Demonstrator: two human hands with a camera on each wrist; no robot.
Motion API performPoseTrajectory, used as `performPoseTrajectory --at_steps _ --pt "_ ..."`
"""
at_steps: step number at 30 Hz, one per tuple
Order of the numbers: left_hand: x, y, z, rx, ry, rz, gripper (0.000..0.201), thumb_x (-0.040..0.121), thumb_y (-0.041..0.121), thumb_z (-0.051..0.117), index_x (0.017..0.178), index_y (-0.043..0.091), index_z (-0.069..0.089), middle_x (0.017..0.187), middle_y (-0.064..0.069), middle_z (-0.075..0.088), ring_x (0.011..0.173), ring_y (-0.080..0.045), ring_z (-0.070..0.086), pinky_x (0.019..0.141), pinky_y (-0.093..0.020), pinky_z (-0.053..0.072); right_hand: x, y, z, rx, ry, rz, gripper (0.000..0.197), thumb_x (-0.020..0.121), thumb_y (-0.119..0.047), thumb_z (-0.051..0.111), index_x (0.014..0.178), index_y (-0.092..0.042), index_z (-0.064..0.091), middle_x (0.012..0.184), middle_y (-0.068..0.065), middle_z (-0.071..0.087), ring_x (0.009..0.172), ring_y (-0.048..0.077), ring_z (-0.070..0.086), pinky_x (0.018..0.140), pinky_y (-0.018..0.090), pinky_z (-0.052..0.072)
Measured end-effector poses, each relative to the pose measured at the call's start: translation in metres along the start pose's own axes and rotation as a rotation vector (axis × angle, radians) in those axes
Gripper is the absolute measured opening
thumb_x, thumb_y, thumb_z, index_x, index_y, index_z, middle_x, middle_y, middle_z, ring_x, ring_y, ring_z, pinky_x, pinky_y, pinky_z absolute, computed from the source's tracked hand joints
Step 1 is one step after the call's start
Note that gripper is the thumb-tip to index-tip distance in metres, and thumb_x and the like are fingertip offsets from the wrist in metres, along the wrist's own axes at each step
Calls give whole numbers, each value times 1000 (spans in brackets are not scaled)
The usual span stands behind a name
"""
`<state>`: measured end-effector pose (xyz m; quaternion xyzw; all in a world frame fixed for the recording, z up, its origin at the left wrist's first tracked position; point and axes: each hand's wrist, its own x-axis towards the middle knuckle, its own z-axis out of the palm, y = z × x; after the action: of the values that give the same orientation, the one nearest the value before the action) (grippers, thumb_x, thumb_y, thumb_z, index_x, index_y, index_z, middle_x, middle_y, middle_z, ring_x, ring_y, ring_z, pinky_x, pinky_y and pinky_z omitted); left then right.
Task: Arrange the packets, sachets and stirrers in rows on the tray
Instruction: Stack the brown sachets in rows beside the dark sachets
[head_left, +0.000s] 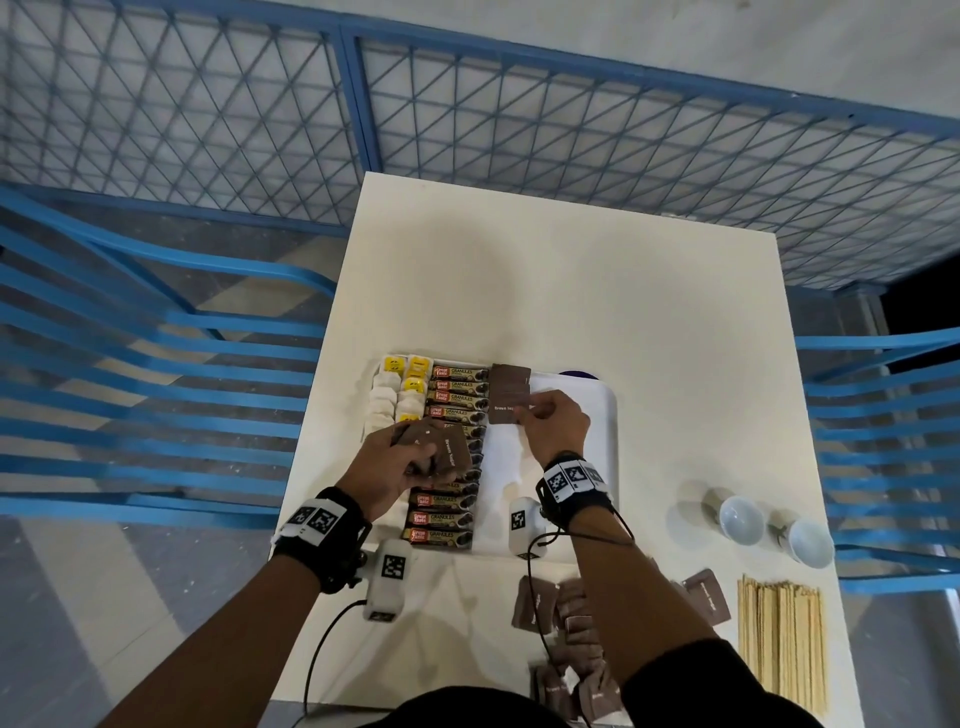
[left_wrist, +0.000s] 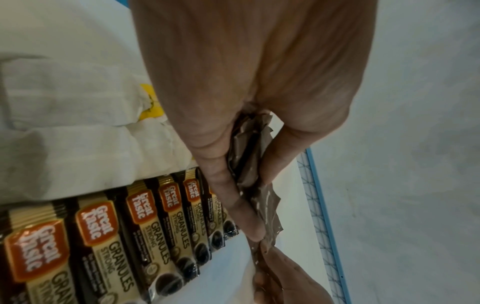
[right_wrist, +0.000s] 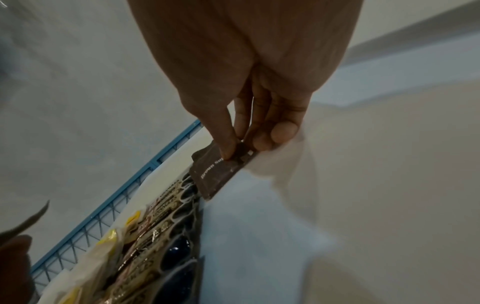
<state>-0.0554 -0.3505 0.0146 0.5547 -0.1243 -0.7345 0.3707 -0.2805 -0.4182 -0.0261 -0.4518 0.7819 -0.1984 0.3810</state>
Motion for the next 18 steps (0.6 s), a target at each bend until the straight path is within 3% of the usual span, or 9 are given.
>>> performPoseTrajectory --at_steps 4,6,9,11,14,18 --pt "0 0 1 -23 28 15 31 96 -10 54 127 -7 58 122 -28 66 104 -43 68 75 -50 63 -9 -1 -3 56 103 -12 27 83 -32 77 103 -19 64 88 -2 69 82 13 60 81 26 44" --pt "1 0 2 -49 54 35 29 96 -9 56 124 -7 58 107 -26 66 97 -38 66 72 -49 63 -23 -7 0 101 99 -63 22 85 -35 75 98 -21 66 86 -4 69 77 7 61 77 22 46" --pt "1 1 7 -48 89 88 19 96 -9 56 113 -3 62 75 -16 67 73 -27 69 70 -50 64 -48 -16 8 115 -195 -169 31 86 -49 72 98 -21 72 89 -11 71 81 -6 61 69 9 43" --pt "-1 1 10 -22 90 113 16 96 -8 56 107 1 64 72 -12 70 71 -25 72 72 -50 64 -56 -17 14 59 -365 -221 38 83 -53 73 99 -18 74 93 -10 72 86 0 66 74 16 49" --pt "-2 1 10 34 111 110 13 93 -6 61 103 1 65 88 -16 72 81 -31 72 69 -49 63 -56 -17 16 94 -348 -246 19 83 -33 79 93 -18 72 91 -5 73 84 10 68 74 20 52" --pt "-4 -5 8 145 127 108 11 88 -5 68 98 -3 64 76 -13 69 68 -28 69 66 -47 61 -51 -18 13 164 -257 -289 12 86 -25 75 98 -22 74 91 -3 73 85 13 67 70 16 46"
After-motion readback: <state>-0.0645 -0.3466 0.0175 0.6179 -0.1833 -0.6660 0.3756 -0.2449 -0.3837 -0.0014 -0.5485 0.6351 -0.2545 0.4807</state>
